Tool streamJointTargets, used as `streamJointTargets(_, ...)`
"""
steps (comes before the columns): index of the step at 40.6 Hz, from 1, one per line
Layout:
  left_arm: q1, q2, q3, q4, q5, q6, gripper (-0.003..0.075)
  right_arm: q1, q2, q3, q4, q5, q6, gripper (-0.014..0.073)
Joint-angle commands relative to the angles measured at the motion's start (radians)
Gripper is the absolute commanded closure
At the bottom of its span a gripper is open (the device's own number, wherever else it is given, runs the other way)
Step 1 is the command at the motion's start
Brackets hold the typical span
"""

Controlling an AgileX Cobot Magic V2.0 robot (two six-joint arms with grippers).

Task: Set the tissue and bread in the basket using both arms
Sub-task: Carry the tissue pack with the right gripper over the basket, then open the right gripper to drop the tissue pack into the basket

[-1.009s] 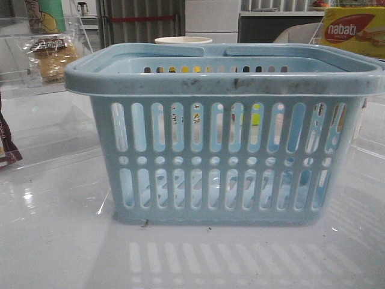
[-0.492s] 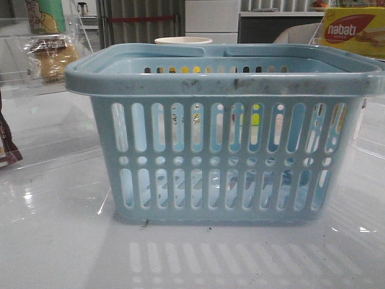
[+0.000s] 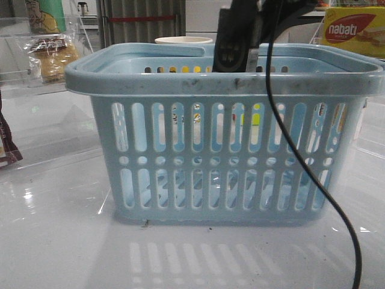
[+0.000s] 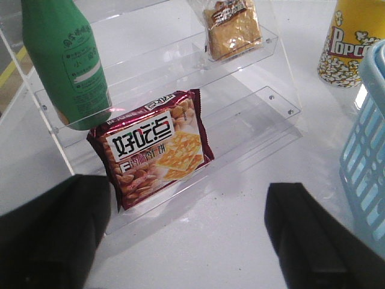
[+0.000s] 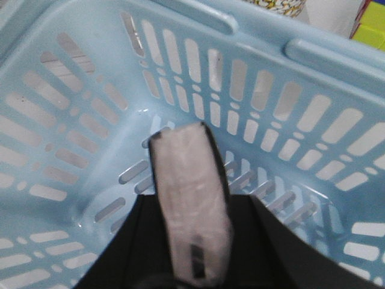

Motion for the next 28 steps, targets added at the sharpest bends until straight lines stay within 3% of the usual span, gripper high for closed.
streamJointTargets(1, -0.008, 0.008, -0.027, 0.0, -0.082, -0.002, 0.0138, 0.0, 0.008, -0.028, 0.028, -0.1, -0.007, 0.0339)
streamJointTargets(8, -0.008, 0.008, -0.027, 0.0, -0.082, -0.002, 0.0137, 0.0, 0.08, -0.028, 0.028, -0.132, -0.007, 0.0312)
streamJointTargets(15, -0.008, 0.008, -0.027, 0.0, -0.082, -0.002, 0.0138, 0.0, 0.105, -0.028, 0.027, -0.133, -0.007, 0.0074)
streamJointTargets(17, -0.008, 0.008, -0.027, 0.0, -0.082, -0.002, 0.0137, 0.0, 0.099, -0.029, 0.027, -0.13, -0.007, 0.0042)
streamJointTargets(28, -0.008, 0.008, -0.027, 0.0, -0.082, -0.002, 0.0137, 0.0, -0.057, -0.024, -0.019, -0.07, -0.036, 0.0044)
